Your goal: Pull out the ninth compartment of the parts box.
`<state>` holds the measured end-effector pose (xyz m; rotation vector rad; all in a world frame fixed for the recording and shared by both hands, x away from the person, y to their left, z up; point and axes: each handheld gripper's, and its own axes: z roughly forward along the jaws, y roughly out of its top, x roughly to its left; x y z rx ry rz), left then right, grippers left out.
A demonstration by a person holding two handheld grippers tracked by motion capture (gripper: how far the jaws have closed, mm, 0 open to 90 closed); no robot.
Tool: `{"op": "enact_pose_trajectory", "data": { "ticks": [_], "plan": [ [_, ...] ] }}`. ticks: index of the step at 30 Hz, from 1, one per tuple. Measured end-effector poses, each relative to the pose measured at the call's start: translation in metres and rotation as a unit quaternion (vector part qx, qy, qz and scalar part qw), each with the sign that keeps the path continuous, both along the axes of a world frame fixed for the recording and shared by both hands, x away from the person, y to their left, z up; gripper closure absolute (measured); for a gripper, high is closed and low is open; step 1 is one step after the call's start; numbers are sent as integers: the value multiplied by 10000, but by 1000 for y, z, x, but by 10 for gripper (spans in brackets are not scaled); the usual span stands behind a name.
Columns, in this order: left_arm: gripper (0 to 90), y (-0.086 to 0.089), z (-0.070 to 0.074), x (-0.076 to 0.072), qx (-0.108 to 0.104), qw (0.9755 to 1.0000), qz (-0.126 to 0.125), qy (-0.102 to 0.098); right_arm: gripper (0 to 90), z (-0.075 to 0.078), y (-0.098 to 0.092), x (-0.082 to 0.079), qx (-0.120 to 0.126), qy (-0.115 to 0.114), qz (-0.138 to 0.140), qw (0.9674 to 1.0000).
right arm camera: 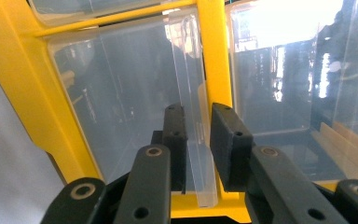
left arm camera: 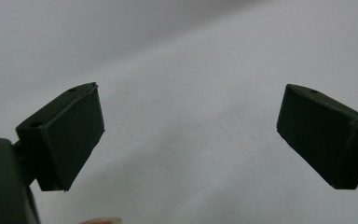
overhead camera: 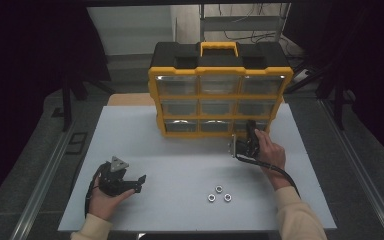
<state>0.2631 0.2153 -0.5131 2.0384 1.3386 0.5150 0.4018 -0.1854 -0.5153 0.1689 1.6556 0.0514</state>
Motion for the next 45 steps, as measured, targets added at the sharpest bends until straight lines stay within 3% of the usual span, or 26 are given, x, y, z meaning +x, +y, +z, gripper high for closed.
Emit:
{"op": "enact_pose_trajectory", "data": {
  "ticks": [8,9,20,26,28,29,42,43,44,45],
  "plan": [
    [76,0,0,0,-1,10000,0,5,769,1,0,-2,-20,17,-20,10000],
    [77,0,0,0,0,10000,-1,4,770,2,-2,1,-11,217,181,9996],
    [76,1,0,0,-10,10000,-6,-2,783,0,-2,-1,-47,214,187,9996],
    [75,1,0,0,-11,10000,-17,-3,786,-1,-3,-1,-51,124,199,9997],
    [75,1,0,0,-14,10000,-16,-4,791,-3,-4,1,8,117,340,9994],
    [75,2,0,0,-11,10000,-15,-5,793,-2,-3,-2,-50,105,213,9997],
    [75,2,1,-1,-16,10000,-15,-14,797,-2,-4,-4,-54,91,253,9996],
    [75,2,1,-1,-15,10000,-15,-13,798,-3,-3,-6,-124,-111,107,9998],
    [75,2,1,-1,-14,10000,-16,-11,798,-3,-3,-5,-77,52,233,9997],
    [75,1,1,-1,-14,10000,-16,-11,798,-4,-3,-8,-131,-134,116,9998]
  ]
}}
